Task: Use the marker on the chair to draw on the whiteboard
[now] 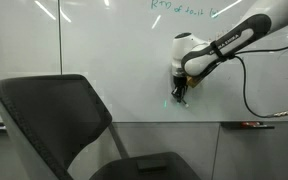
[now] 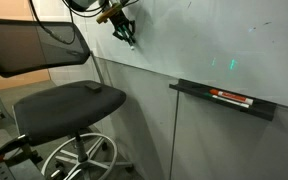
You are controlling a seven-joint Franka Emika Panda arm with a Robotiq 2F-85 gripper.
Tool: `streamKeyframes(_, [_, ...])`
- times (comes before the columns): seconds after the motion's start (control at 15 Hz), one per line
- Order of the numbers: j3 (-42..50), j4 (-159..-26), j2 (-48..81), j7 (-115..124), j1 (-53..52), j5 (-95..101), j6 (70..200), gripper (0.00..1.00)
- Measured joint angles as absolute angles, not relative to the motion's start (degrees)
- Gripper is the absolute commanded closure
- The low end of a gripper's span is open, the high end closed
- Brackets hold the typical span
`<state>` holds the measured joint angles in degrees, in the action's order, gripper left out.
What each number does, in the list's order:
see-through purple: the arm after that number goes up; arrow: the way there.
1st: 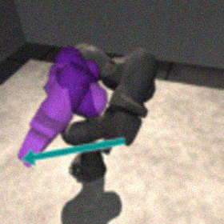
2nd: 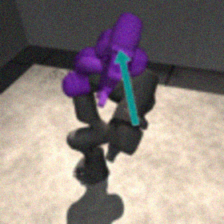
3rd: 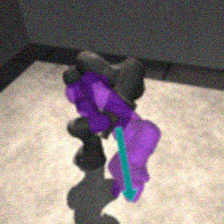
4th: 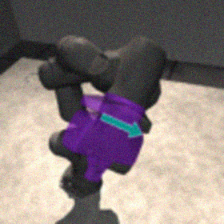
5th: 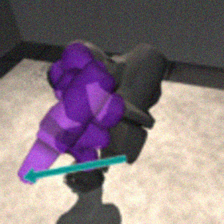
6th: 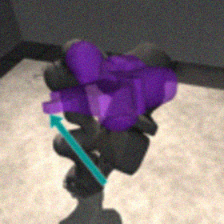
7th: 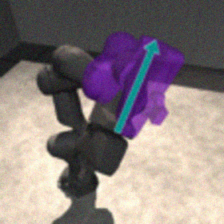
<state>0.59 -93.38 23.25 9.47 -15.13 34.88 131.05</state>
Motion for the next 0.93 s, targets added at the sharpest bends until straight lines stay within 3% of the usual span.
streamKeyframes(0.47, [-1.1,-97.8,18.0,6.4,-13.3,32.9,131.0,0.94])
streamKeyframes(0.93, [-5.5,-119.4,4.1,-5.1,-10.7,17.2,131.0,0.94])
